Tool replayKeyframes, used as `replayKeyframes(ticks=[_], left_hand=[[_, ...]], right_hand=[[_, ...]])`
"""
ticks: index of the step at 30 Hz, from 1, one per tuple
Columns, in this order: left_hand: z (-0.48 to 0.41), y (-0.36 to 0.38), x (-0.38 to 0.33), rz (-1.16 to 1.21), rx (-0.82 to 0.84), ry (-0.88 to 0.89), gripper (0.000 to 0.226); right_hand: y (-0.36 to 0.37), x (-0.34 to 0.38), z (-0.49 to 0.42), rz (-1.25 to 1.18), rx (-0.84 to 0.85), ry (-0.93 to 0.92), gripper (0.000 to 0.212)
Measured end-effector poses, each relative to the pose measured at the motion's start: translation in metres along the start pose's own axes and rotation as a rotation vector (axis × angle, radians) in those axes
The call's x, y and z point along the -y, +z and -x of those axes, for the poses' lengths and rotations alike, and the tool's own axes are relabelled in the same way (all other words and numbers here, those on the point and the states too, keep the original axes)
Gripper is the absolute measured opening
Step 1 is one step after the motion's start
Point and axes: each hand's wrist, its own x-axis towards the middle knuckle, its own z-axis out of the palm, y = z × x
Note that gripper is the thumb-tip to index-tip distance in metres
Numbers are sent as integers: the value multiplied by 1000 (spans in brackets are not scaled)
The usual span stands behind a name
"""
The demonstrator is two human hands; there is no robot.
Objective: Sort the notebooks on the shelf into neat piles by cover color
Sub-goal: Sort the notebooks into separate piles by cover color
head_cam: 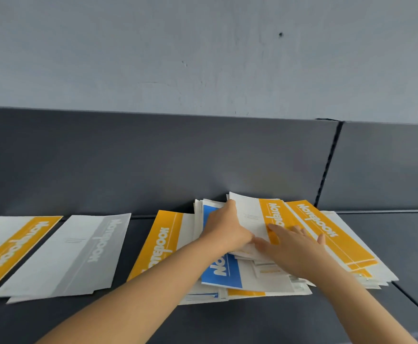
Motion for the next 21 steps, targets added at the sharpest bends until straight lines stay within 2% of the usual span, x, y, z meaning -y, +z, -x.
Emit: replayKeyframes(ticks=[3,8,13,15,17,21], left_hand=[[5,-2,6,54,-35,38,63],[12,-9,16,114,-34,61,80],[14,-9,24,166,-25,94,83],[16,-9,25,271,-11,124,81],[15,-11,24,448,5,127,78],[12,-35,24,776,21,0,70]], right_hand=[[-1,9,-3,27,25,14,68],[-2,17,-8,25,88,-39,50],[-1,26,-8,-45,-20,-57,57],[-2,32,-8,-68,-2,-16,52],[-3,41,-3,-172,32,17,66],[-10,60,10,-442,-98,5,56]])
